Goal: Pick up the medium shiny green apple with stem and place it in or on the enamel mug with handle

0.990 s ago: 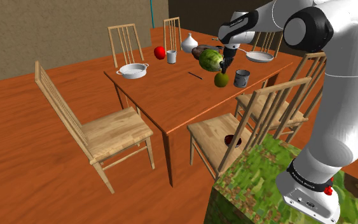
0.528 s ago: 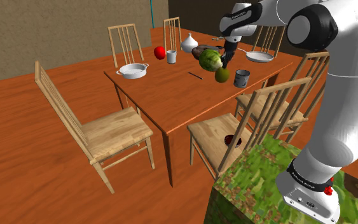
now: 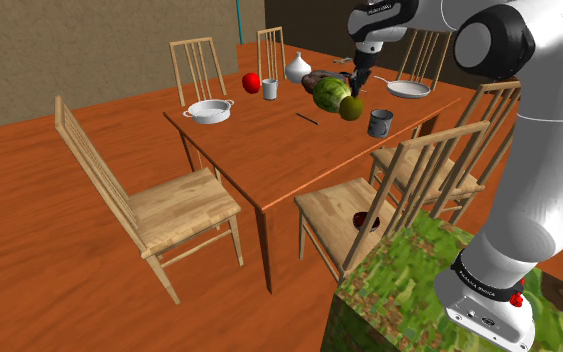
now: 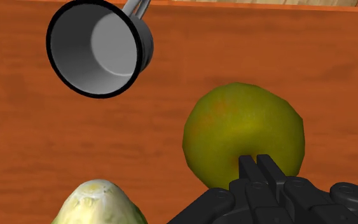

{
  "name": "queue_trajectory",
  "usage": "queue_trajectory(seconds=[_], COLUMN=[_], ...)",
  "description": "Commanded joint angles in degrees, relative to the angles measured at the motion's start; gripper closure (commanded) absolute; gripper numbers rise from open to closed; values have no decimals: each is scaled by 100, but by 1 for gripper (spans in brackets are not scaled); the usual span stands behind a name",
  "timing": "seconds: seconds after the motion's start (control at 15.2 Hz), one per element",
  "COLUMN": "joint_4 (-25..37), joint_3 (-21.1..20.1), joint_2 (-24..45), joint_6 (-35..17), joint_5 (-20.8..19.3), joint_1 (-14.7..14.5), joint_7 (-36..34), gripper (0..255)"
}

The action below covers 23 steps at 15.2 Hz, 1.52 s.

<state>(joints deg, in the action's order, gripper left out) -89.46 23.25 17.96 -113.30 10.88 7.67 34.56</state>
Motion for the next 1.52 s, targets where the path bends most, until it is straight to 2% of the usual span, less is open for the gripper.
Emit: queue_trajectory(seconds=[0.0,0.86,1.45], joint_4=[113,1150,2023], joint_3=[8,36,340], joint_2=[-32,19,146], joint_6=[143,1126,1984], joint_5=[-20,-33,226], joint_1=[1,88,938], joint_7=[-20,-94,878], gripper=[255,255,255])
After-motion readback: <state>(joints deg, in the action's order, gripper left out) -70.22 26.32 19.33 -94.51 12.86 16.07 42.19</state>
